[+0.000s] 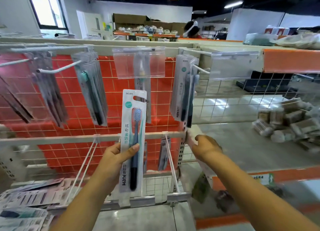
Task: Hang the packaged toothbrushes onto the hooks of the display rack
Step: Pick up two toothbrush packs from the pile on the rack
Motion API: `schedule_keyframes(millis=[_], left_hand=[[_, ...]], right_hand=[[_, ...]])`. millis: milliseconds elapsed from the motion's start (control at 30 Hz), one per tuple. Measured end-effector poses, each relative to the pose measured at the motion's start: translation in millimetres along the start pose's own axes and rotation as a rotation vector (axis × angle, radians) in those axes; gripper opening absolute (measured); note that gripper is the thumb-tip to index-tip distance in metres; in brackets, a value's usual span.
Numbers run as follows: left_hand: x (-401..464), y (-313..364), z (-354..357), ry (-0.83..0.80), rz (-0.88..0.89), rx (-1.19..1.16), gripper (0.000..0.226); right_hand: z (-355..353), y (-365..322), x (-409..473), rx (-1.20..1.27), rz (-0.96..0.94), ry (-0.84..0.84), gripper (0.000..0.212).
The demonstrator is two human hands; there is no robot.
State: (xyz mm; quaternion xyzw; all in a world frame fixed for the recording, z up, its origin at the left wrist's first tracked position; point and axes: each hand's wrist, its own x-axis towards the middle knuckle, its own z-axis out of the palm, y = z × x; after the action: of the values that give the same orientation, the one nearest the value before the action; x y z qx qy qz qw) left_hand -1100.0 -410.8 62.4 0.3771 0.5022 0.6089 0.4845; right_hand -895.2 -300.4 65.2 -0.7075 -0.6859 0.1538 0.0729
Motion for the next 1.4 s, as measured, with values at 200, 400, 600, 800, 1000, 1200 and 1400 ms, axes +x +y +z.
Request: schedule_keyframes(millis=[200,400,600,800,1000,1200,1400], left_hand=[[6.7,3.4,38.6,-0.063,0.079,0.008,0.024],[17.2,15.7,82.1,-0.193,0.16,-0.096,0.018],[25.7,13.7,112.2,-0.274,0.154,-0.103,0.017],[30.7,4.9,123.1,-0.323,0.135,-0.111,0.033],[33.6,6.6,127.3,-0.341,0.179,-0.059,0.02],[38.7,2.9,135.3,-0.354,0.156,-0.008,0.011],[67.9,3.6,144.9,-0.267,0.093,-0.035,0.005]], right_hand=[[-4.0,6.3,-14.4,-0.104,-0.125,0.021,0.036],[-9.3,21.8,-29.4,-0.023,-0.215,-0.007,0.038],[-8.8,31.1,-28.6,0.036,-0.174,-0.023,0.042],[-5.2,40.9,-23.0,0.045,-0.151,-0.028,0.037],[0.0,46.2,-17.8,0.077,-0.162,-0.033,0.037],[2.1,47.2,-12.3,0.144,-0.19,-0.02,0.038],[1.8,54.0,-2.4,0.104,-0.157,-0.004,0.036]])
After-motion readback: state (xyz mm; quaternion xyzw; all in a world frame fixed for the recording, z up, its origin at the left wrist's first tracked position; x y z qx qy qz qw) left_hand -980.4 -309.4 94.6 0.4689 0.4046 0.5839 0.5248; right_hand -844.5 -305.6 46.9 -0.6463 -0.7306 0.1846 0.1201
